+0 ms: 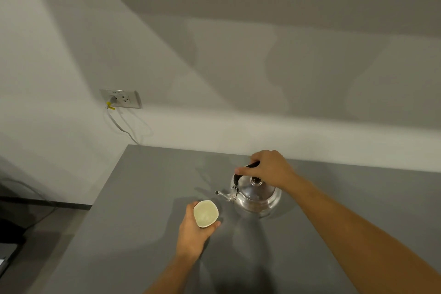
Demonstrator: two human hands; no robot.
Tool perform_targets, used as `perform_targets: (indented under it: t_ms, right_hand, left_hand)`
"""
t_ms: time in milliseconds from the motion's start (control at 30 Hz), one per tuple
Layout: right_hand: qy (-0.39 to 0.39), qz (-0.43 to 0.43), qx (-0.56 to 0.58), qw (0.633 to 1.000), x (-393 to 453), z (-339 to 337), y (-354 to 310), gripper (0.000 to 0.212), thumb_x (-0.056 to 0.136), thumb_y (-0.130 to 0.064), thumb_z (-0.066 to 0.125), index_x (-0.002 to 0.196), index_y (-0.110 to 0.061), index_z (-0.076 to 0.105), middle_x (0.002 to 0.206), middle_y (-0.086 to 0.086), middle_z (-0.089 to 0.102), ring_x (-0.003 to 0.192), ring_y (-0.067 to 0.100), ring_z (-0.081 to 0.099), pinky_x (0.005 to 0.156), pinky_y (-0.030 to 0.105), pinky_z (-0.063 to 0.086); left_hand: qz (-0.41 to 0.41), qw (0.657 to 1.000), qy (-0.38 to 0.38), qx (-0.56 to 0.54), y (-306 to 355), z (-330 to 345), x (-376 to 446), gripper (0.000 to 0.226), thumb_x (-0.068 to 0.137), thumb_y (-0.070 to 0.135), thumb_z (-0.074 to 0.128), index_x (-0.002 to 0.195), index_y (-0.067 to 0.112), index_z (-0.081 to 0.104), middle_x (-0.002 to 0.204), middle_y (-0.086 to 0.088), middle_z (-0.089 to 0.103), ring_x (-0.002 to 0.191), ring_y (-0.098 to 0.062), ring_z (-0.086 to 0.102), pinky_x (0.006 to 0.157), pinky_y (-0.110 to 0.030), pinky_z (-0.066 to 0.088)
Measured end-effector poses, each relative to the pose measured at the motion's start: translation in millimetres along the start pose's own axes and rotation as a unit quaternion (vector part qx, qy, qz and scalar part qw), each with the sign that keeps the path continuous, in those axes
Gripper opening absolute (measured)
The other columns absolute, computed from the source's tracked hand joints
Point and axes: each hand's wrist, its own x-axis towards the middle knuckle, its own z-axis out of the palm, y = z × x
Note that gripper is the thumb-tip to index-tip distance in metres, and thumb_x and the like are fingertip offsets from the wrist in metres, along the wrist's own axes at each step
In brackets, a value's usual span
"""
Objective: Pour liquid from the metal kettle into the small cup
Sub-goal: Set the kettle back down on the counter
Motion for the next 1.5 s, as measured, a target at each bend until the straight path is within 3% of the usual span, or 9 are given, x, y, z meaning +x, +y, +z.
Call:
perform_targets:
  t_ms: [233, 433, 500, 600, 900, 1167, 1300, 1500]
  right_hand:
    - [0.047, 0.092, 0.050, 0.993, 32, -18, 27, 0.069, 0.063, -0.080, 0.070, 0.057, -0.013, 0.057, 0.051, -0.001, 0.050, 0.049, 0.014, 0.050, 0.047, 0.025, 0.037]
    - [0.082, 0.131, 0.060, 0.986, 61, -21, 49, 0.070, 0.072, -0.074, 0.068, 0.052, -0.013, 0.040, 0.047, -0.001, 0.039, 0.048, 0.017, 0.043, 0.049, 0.030, 0.035]
    - [0.088, 0.132, 0.062, 0.985, 70, -22, 55, 0.072, 0.074, -0.074, 0.067, 0.051, -0.014, 0.035, 0.046, -0.002, 0.035, 0.048, 0.017, 0.041, 0.050, 0.031, 0.034]
    - [0.078, 0.136, 0.076, 0.985, 79, -23, 65, 0.070, 0.075, -0.074, 0.066, 0.053, -0.012, 0.041, 0.050, -0.001, 0.041, 0.050, 0.017, 0.044, 0.051, 0.030, 0.035]
    - [0.065, 0.135, 0.086, 0.985, 93, -16, 78, 0.068, 0.078, -0.074, 0.063, 0.067, -0.007, 0.057, 0.061, 0.002, 0.050, 0.059, 0.018, 0.049, 0.054, 0.030, 0.037]
    - [0.066, 0.130, 0.106, 0.984, 93, -13, 87, 0.065, 0.079, -0.071, 0.066, 0.066, -0.009, 0.058, 0.063, 0.001, 0.053, 0.058, 0.016, 0.049, 0.055, 0.029, 0.038]
    - [0.065, 0.118, 0.105, 0.985, 94, -14, 86, 0.065, 0.082, -0.069, 0.065, 0.078, -0.003, 0.067, 0.069, 0.003, 0.058, 0.063, 0.017, 0.053, 0.059, 0.031, 0.041]
    - [0.063, 0.098, 0.056, 0.992, 89, -16, 80, 0.047, 0.089, -0.065, 0.057, 0.079, -0.020, 0.062, 0.077, -0.002, 0.064, 0.074, 0.018, 0.060, 0.061, 0.029, 0.042]
  left_hand:
    - [-0.004, 1.000, 0.001, 0.001, -3, 1, 1, 0.065, 0.062, 0.036, 0.097, 0.108, 0.047, 0.052, 0.101, 0.019, 0.072, 0.094, 0.013, 0.063, 0.070, -0.015, 0.047]
    - [-0.009, 1.000, 0.003, -0.005, -2, 2, 1, 0.068, 0.060, 0.036, 0.097, 0.109, 0.049, 0.052, 0.101, 0.025, 0.071, 0.094, 0.011, 0.064, 0.071, -0.015, 0.047]
    - [-0.008, 1.000, -0.001, -0.007, -2, 2, 1, 0.068, 0.061, 0.034, 0.097, 0.110, 0.050, 0.052, 0.104, 0.028, 0.070, 0.095, 0.011, 0.064, 0.072, -0.016, 0.047]
    - [0.000, 1.000, -0.005, -0.003, -2, 2, 0, 0.068, 0.062, 0.033, 0.097, 0.109, 0.052, 0.052, 0.107, 0.036, 0.065, 0.096, 0.017, 0.061, 0.072, -0.016, 0.047]
    - [0.003, 1.000, 0.000, 0.003, -3, 1, 0, 0.069, 0.062, 0.037, 0.096, 0.116, 0.042, 0.053, 0.107, 0.030, 0.068, 0.096, 0.010, 0.064, 0.071, -0.016, 0.047]
    - [0.002, 1.000, 0.000, 0.004, -5, 1, 0, 0.069, 0.063, 0.034, 0.097, 0.116, 0.041, 0.054, 0.108, 0.028, 0.069, 0.097, 0.007, 0.065, 0.073, -0.015, 0.047]
    - [-0.003, 1.000, 0.000, 0.007, -3, 0, 0, 0.068, 0.063, 0.035, 0.097, 0.115, 0.043, 0.053, 0.108, 0.029, 0.069, 0.097, 0.008, 0.065, 0.072, -0.016, 0.047]
    - [-0.002, 1.000, -0.005, 0.018, 5, -3, 0, 0.069, 0.063, 0.035, 0.097, 0.109, 0.054, 0.050, 0.106, 0.033, 0.067, 0.095, 0.011, 0.063, 0.067, -0.013, 0.047]
